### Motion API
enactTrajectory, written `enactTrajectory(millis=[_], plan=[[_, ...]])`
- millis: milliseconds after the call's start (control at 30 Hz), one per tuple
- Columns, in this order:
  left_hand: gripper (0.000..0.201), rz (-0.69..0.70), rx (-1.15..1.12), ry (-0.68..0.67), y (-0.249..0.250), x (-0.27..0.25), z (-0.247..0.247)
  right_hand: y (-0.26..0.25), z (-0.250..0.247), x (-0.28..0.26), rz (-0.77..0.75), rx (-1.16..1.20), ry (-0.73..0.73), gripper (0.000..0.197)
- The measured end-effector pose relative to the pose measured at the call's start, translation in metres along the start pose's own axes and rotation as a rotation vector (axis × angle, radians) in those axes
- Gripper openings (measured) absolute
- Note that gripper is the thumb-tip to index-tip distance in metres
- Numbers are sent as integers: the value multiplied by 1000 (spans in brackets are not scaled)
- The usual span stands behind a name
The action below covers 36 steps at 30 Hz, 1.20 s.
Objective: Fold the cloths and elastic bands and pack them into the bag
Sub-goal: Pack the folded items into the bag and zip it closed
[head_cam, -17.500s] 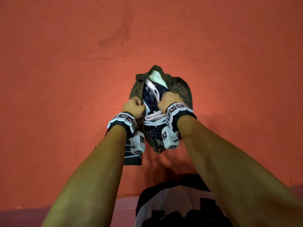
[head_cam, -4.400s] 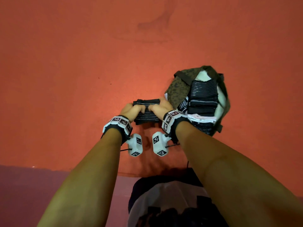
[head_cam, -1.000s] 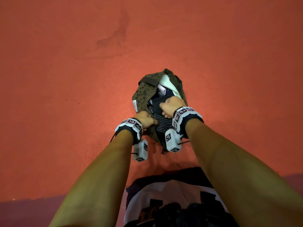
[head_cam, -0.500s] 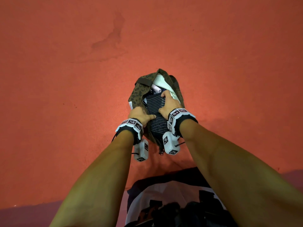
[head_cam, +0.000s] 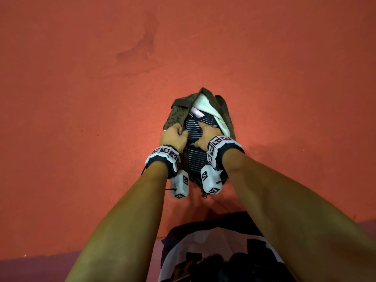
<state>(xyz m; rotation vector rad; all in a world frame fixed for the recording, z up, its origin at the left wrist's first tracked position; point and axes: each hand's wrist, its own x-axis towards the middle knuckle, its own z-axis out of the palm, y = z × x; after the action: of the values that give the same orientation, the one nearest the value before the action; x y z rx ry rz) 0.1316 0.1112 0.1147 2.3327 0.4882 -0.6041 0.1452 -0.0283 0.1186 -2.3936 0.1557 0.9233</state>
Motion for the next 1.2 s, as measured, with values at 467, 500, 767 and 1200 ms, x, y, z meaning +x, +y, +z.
enactTrajectory(millis=[467,500,767,1200], plan=[[27,113,-98,-152,5,9,18,3,-4,7,46,34,-1,51],[26,123,-68,-162,5,10,22,7,-8,6,53,64,26,42],[32,187,115,-111,2,15,33,39,-30,-2,236,142,312,23],[24,173,128,-60,-2,8,36,54,-21,-15,316,61,186,29]])
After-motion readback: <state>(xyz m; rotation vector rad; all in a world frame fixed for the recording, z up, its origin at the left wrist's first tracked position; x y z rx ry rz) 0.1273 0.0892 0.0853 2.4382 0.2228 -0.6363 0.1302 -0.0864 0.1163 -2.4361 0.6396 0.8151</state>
